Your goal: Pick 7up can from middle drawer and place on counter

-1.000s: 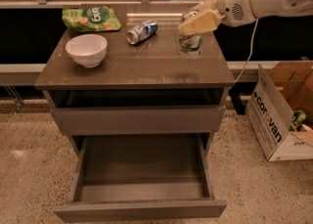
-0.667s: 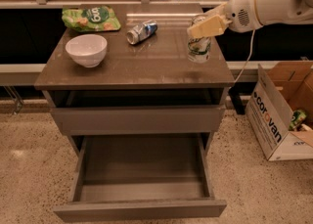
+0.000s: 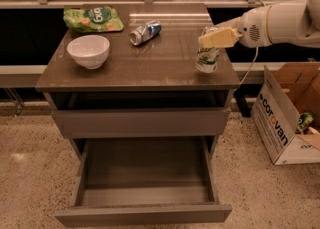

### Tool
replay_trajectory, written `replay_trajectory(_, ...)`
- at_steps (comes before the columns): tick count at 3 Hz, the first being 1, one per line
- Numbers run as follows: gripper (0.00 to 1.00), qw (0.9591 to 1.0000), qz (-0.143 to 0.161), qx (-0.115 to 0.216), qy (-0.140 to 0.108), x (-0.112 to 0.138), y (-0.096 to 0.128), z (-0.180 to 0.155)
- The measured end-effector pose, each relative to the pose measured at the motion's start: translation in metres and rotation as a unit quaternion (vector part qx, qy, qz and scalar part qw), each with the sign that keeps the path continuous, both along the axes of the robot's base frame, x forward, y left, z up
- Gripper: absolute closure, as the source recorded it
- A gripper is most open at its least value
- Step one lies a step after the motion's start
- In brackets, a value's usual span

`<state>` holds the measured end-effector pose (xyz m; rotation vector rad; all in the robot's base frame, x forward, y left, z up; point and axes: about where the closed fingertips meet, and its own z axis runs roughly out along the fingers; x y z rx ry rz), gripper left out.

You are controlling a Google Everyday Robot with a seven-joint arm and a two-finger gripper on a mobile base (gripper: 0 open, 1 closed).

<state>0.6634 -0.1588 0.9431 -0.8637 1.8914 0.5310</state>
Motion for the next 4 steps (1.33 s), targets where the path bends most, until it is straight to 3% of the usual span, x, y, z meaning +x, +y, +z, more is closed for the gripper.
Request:
replay_trajectory(2,0.15,0.9998,-0.001,-0.019,0.012,0.0059,-0.0031,-0.0142)
replay_trajectory(3,0.00,0.9998,0.001,-0.018,0.013,0.0063,-0.0001,-0.0151)
replay_trajectory(4,0.00,0.9998,0.001,-0.018,0.013,0.0063,-0.0001,-0.0151)
